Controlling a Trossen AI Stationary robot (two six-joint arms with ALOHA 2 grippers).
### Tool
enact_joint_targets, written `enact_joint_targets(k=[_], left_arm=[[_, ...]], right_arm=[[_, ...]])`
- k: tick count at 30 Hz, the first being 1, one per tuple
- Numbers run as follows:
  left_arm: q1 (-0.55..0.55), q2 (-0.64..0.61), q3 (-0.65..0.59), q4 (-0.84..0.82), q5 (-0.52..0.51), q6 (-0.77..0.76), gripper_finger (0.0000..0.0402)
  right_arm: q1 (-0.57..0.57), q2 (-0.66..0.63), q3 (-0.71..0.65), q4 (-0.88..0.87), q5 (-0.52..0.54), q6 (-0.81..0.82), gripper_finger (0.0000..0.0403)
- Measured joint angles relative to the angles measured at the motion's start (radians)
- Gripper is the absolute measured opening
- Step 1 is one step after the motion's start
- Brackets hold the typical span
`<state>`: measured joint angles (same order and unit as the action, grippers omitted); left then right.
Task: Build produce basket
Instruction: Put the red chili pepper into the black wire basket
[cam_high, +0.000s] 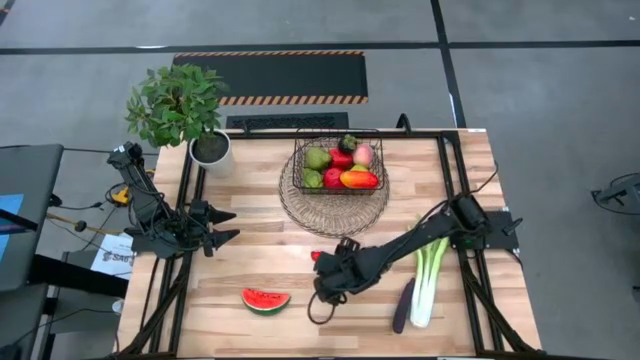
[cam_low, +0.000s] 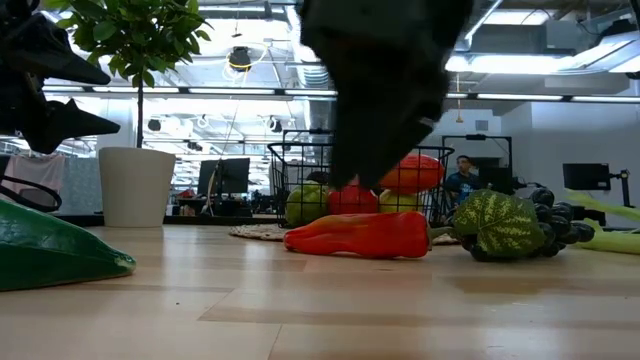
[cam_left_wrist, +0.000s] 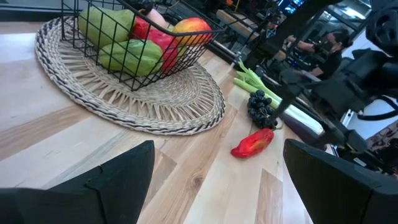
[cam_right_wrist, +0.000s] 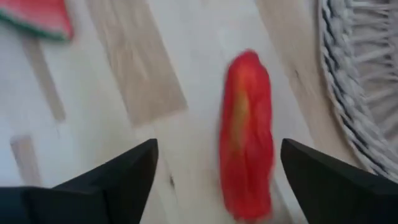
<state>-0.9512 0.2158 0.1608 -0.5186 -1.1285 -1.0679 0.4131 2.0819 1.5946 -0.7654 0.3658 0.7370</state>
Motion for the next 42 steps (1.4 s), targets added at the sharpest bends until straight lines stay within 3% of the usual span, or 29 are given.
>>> enact_joint_targets(k=[6, 21, 36, 42], left_arm=[[0.0, 0.0, 0.0, 0.002, 0.005, 0.0, 0.0341], [0.0, 0.0, 0.0, 0.002, 0.005, -0.001, 0.0341], [0.0, 0.0, 0.0, 0.001, -0.001, -0.002, 0.0341], [0.0, 0.0, 0.0, 0.001, -0.002, -0.001, 0.0341]], right_arm=[[-0.036, 0.018, 0.0, -0.018, 0.003, -0.035, 0.0376], [-0.086, 0.014, -0.163, 0.133, -0.073, -0.021, 0.0347], [-0.079, 0.016, -0.163, 0.145, -0.083, 0.025, 0.0184], [-0.079, 0.019, -0.143, 0.148, -0.083, 0.015, 0.0139]])
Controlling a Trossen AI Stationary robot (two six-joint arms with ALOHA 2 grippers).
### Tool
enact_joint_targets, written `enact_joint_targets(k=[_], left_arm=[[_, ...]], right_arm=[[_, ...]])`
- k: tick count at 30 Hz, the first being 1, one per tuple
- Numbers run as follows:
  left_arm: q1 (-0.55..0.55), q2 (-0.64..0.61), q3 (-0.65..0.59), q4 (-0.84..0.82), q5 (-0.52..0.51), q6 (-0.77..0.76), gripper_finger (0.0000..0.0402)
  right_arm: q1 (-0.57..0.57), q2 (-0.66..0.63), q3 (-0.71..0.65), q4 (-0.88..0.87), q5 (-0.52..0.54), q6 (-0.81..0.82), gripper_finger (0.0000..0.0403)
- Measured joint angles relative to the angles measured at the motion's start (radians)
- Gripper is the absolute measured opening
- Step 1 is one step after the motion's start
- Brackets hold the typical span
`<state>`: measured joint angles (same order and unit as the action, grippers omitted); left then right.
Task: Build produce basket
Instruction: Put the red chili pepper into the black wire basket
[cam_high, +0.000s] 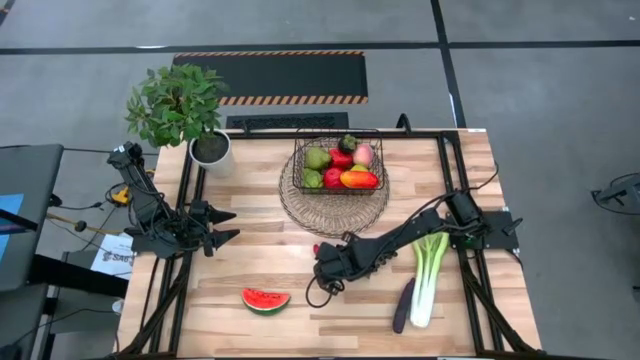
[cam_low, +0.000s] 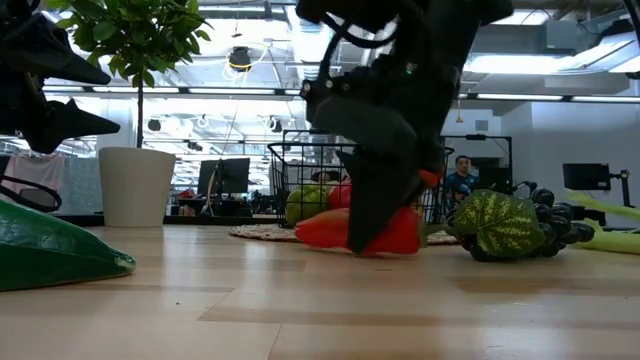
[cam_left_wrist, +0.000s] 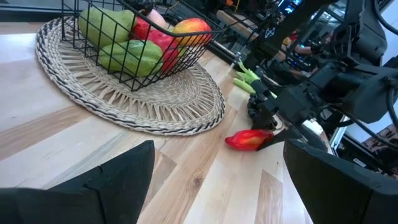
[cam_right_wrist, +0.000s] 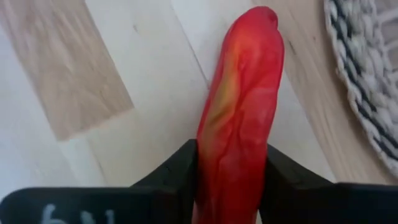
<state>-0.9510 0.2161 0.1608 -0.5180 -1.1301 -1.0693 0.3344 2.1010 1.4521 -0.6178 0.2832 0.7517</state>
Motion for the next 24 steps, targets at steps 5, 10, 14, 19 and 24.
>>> enact_joint_targets(k=[5, 10, 14, 19, 24], left_arm=[[0.0, 0.0, 0.0, 0.0, 0.0, 0.0, 0.0341], [0.0, 0.0, 0.0, 0.0, 0.0, 0.0, 0.0341], [0.0, 0.0, 0.0, 0.0, 0.0, 0.0, 0.0341], [0.0, 0.0, 0.0, 0.0, 0.0, 0.0, 0.0341], [0.0, 0.0, 0.0, 0.0, 0.0, 0.0, 0.0341]], right_arm=[[0.0, 0.0, 0.044, 0.001, 0.001, -0.022, 0.0129], [0.008, 0.0, 0.135, 0.011, 0.004, -0.09, 0.0144], [0.018, 0.0, 0.233, 0.027, 0.008, -0.168, 0.0146], [0.019, 0.0, 0.378, 0.025, 0.011, -0.268, 0.0138], [0.01, 0.0, 0.523, -0.013, 0.06, -0.395, 0.0144]])
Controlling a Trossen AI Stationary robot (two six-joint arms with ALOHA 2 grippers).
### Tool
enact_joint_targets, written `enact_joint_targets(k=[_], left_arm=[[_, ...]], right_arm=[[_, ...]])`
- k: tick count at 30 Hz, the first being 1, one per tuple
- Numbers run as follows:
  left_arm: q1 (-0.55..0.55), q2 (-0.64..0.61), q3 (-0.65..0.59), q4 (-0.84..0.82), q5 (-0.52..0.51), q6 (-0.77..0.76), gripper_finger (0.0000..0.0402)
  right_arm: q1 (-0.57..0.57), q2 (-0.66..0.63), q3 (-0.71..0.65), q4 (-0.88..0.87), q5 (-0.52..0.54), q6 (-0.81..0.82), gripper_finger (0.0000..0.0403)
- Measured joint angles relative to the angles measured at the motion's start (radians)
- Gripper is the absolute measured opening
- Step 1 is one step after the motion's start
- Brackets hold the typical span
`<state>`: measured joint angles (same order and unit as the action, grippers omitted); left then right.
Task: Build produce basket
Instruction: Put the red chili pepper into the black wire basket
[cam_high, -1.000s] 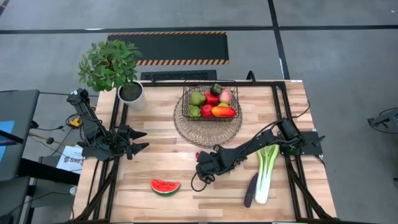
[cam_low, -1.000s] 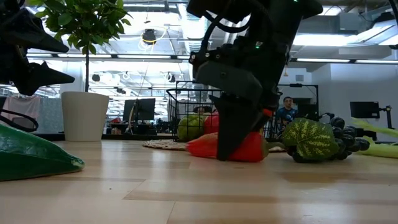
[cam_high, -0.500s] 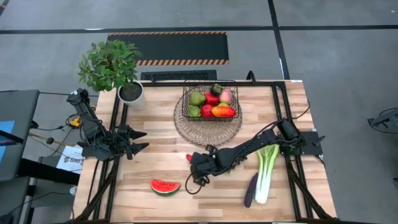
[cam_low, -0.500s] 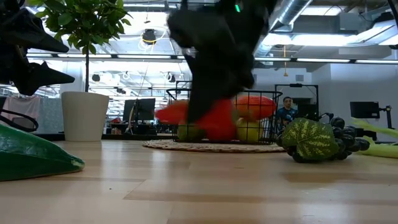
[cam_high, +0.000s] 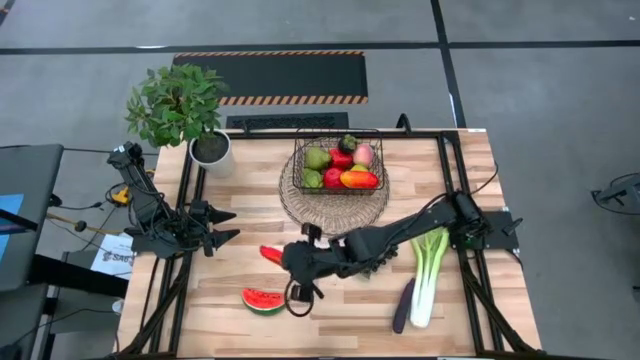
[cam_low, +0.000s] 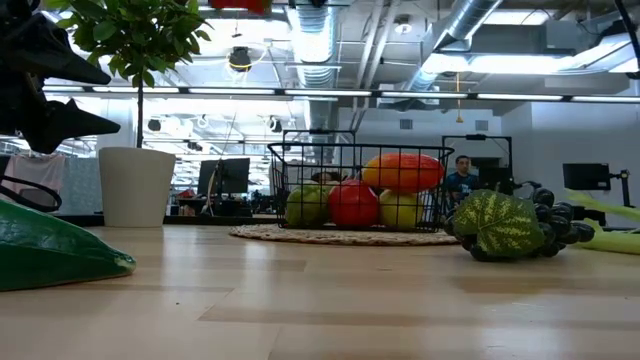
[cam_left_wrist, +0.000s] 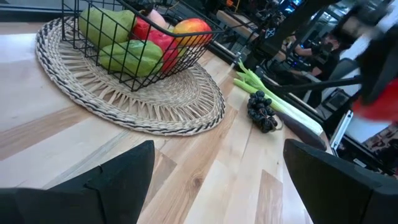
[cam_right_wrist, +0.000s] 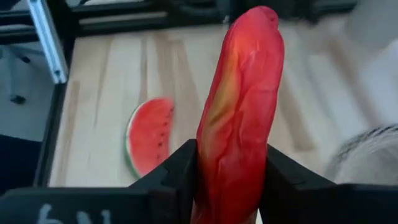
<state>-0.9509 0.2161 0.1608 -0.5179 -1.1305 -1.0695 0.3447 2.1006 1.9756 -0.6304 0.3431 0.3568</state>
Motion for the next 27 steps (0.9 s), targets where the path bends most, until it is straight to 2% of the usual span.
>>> enact_joint_targets(k=[5, 9, 11, 20, 24, 27], left_arm=[[0.0, 0.0, 0.0, 0.0, 0.001, 0.0, 0.0341], [0.0, 0.0, 0.0, 0.0, 0.001, 0.0, 0.0341], [0.0, 0.0, 0.0, 0.0, 0.001, 0.0, 0.0341], [0.0, 0.0, 0.0, 0.0, 0.001, 0.0, 0.0341], [0.0, 0.0, 0.0, 0.0, 0.002, 0.0, 0.0341], [0.0, 0.0, 0.0, -0.002, 0.001, 0.0, 0.0341]], right_arm=[[-0.05, -0.002, 0.157, -0.187, 0.145, -0.016, 0.0149], [-0.117, -0.002, 0.252, -0.376, 0.329, 0.079, 0.0144], [-0.161, -0.003, 0.274, -0.452, 0.377, 0.125, 0.0141], [-0.42, -0.002, 0.274, -0.641, 0.362, 0.317, 0.015], [-0.514, -0.001, 0.239, -0.6, 0.356, 0.326, 0.0152], [-0.558, -0.002, 0.214, -0.544, 0.3, 0.328, 0.0149]])
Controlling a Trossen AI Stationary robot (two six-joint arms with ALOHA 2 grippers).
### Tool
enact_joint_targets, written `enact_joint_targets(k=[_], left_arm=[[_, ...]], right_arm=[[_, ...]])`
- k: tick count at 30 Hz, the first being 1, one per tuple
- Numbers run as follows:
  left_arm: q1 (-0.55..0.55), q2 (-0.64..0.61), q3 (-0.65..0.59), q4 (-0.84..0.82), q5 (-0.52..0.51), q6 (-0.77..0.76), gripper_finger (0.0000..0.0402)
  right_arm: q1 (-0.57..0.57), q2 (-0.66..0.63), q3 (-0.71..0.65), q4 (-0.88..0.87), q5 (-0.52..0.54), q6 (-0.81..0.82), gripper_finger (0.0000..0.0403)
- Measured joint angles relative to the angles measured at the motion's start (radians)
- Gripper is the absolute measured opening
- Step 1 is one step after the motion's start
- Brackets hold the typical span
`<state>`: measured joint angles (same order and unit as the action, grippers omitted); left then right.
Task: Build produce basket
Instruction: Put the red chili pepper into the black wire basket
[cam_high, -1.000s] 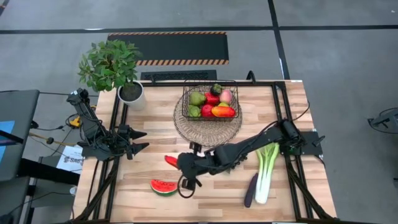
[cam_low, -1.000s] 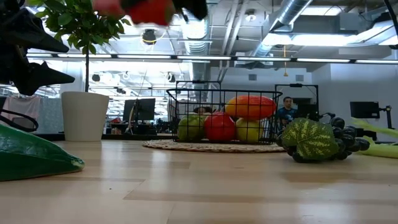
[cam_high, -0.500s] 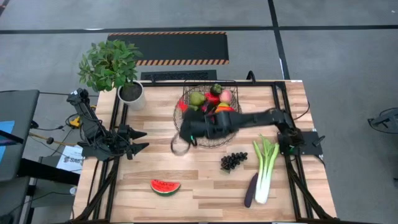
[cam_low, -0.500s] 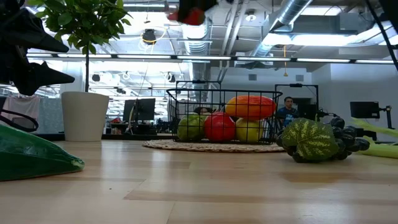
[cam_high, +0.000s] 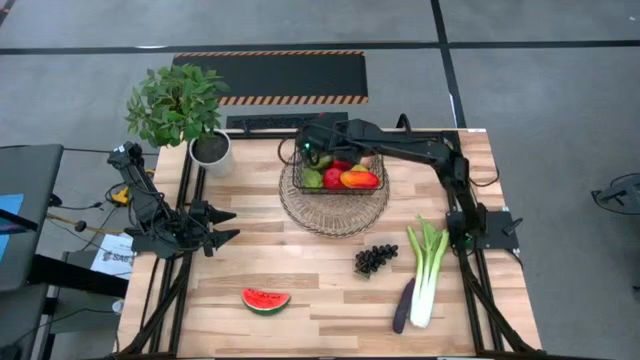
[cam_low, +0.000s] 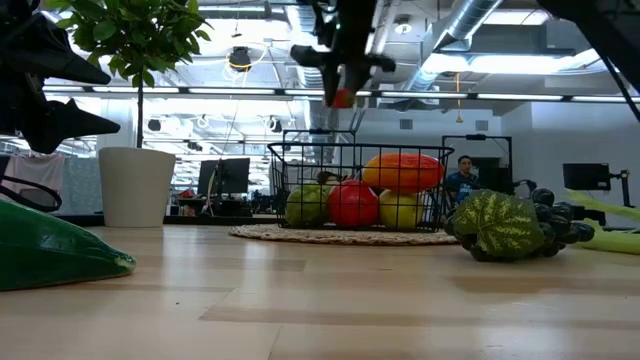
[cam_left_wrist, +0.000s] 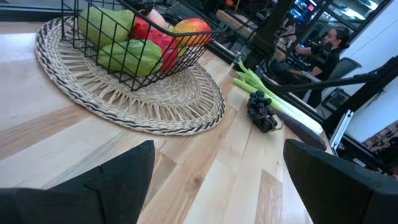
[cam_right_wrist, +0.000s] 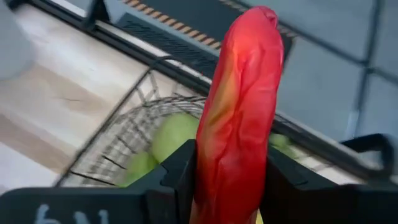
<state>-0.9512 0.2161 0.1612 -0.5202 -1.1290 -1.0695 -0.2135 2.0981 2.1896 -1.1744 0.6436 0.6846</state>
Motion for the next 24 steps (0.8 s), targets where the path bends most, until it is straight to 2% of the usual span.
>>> enact_joint_targets(k=[3, 7, 15, 24], left_arm=[[0.0, 0.0, 0.0, -0.001, 0.0, 0.0, 0.0341], [0.0, 0.0, 0.0, -0.001, 0.002, 0.0, 0.0341], [0.0, 0.0, 0.0, -0.003, 0.006, 0.001, 0.0341], [0.0, 0.0, 0.0, -0.004, 0.006, 0.001, 0.0341]], right_arm=[[-0.028, -0.001, -0.063, 0.116, -0.076, 0.0, 0.0148], [-0.034, 0.002, -0.142, 0.243, -0.108, 0.016, 0.0149], [-0.039, 0.001, -0.233, 0.337, -0.133, 0.079, 0.0165], [-0.038, 0.054, -0.236, 0.373, -0.166, 0.112, 0.0184]])
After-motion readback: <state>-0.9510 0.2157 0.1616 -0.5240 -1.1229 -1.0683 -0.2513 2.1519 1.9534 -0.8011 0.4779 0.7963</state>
